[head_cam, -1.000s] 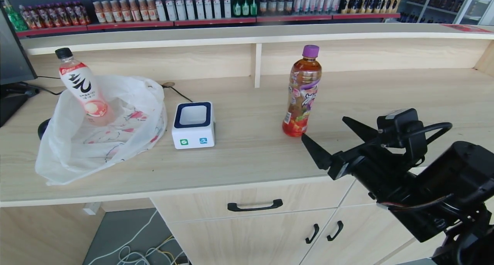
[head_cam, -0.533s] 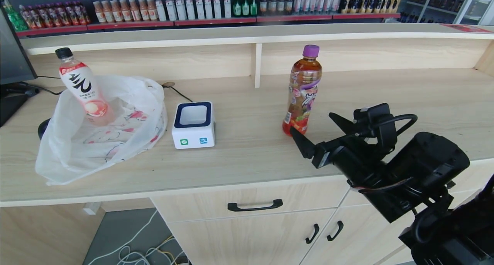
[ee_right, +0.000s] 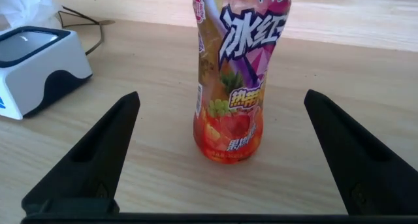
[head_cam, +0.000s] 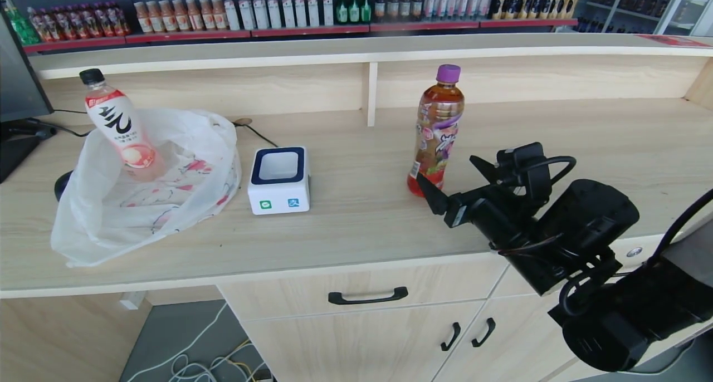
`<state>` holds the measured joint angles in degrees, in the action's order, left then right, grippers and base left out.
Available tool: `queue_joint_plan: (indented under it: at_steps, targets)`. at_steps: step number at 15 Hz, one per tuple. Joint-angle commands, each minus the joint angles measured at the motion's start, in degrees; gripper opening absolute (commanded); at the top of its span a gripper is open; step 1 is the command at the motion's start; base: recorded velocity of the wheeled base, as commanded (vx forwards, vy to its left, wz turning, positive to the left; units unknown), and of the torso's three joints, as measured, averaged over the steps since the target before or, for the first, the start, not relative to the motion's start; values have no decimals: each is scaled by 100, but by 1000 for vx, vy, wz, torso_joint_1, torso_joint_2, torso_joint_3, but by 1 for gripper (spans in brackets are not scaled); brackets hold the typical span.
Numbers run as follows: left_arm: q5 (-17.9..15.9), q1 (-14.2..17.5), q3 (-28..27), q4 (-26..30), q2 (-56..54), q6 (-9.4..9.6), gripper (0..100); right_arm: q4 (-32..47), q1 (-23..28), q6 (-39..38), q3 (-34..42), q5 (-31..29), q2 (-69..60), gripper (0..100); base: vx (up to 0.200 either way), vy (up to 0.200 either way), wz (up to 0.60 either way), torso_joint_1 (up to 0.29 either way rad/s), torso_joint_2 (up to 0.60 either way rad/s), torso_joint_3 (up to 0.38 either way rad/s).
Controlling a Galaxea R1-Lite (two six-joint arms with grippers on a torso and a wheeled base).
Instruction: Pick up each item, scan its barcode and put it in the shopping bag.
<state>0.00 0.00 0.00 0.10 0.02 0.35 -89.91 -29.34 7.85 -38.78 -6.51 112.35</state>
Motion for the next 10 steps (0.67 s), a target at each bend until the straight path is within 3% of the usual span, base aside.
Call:
queue_joint_plan:
  at_steps: [1, 10]
  targets:
    - [0, 0, 0, -1, 6, 0, 100, -9, 113, 6, -279, 9, 165, 100, 0, 0, 0, 0, 0, 0]
    - [0, 0, 0, -1, -2, 0, 100, 1265, 262, -3, -1817, 97, 507, 100, 0, 0, 0, 0, 0, 0]
